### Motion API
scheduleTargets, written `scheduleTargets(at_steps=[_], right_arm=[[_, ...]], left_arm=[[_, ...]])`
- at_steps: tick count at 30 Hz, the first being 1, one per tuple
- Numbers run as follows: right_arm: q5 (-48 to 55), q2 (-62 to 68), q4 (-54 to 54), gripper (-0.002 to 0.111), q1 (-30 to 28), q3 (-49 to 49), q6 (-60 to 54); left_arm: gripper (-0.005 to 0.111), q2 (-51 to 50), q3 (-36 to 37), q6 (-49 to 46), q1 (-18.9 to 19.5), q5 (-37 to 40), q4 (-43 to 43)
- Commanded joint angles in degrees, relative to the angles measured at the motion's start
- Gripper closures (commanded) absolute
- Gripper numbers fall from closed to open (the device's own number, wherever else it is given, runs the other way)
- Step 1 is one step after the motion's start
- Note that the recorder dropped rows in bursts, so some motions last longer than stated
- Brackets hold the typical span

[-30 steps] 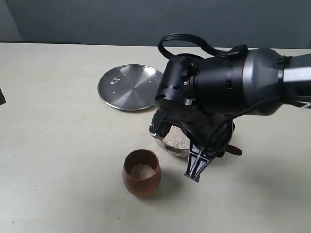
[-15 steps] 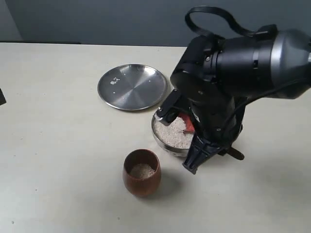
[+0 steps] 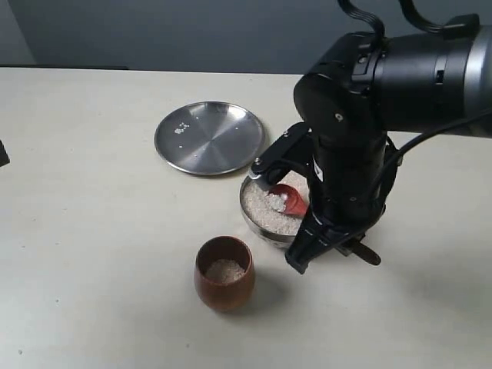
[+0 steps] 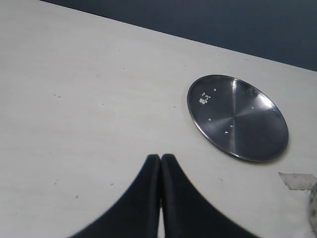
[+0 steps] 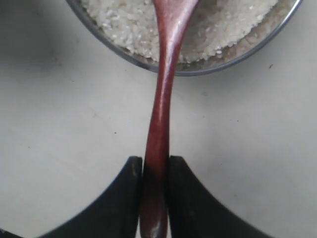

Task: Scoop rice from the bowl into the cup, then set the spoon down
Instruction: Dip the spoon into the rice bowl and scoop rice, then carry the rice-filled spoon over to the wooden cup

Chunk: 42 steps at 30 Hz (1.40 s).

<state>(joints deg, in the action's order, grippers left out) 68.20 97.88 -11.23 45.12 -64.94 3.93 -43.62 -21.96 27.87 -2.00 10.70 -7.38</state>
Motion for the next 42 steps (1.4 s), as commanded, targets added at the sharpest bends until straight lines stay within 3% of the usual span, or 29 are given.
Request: scheduleTargets(at_steps=[1, 13, 21, 42], right_arm=[[-0.35, -0.74, 0.68, 0.109, -0.42, -0.32, -0.85], [-1.12, -2.79, 1.25, 0.109, -0.83, -0.32, -0.93], [-5.11, -5.15, 10.44, 0.109, -5.13, -0.32, -2.82], [-8.96, -6.11, 14.79, 0.109, -5.13, -0.08, -2.86]], left_arm=[[0.106, -0.14, -0.35, -0.05, 0.17, -0.41, 0.28], [0.106, -0.14, -0.35, -0.05, 0.17, -0.41, 0.28], [0.106, -0.14, -0.35, -0.05, 0.17, -0.41, 0.28], [0.106, -0.14, -0.35, -0.05, 0.17, -0.42, -0.11]])
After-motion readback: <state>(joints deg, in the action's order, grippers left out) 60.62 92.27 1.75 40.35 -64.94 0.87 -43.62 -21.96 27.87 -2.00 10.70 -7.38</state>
